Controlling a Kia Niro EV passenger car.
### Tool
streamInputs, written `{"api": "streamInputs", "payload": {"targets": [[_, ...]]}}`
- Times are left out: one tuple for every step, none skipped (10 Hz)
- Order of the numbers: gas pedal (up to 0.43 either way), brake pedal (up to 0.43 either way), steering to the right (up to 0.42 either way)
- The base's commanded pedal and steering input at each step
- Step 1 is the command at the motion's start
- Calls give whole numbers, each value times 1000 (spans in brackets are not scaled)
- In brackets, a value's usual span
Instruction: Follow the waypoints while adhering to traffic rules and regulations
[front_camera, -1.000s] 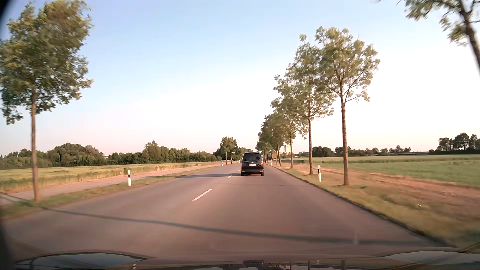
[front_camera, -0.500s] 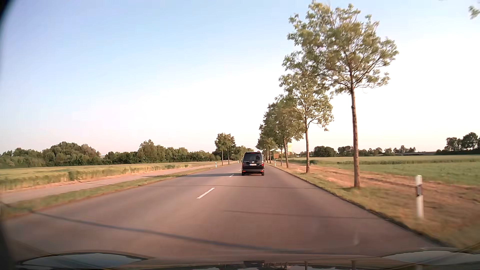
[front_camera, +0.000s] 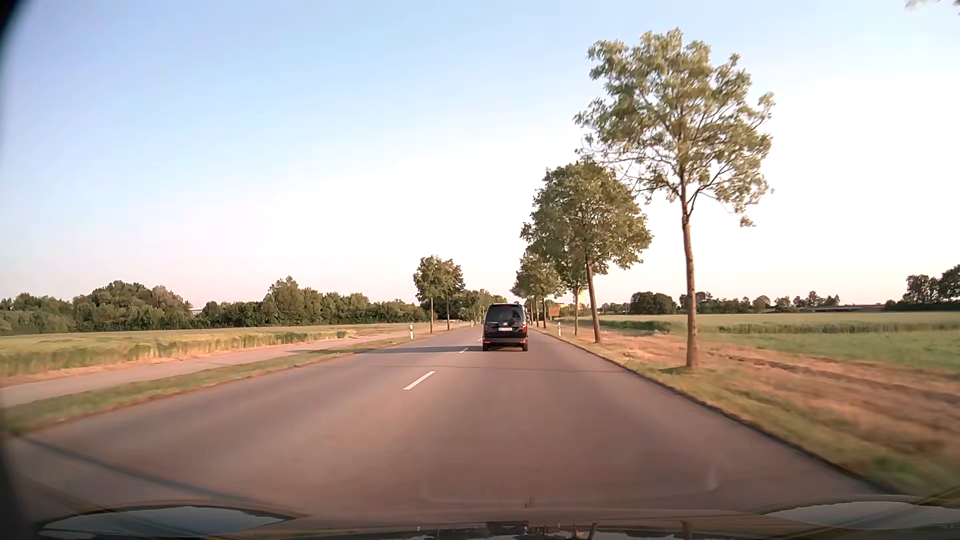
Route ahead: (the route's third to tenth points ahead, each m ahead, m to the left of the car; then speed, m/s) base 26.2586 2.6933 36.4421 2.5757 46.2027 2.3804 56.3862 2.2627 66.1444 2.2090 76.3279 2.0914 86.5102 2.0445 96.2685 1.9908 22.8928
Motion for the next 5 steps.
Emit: {"api": "streamInputs", "payload": {"targets": [[197,18,-1],[177,18,0],[157,18,-1],[150,12,0],[150,12,0]]}}
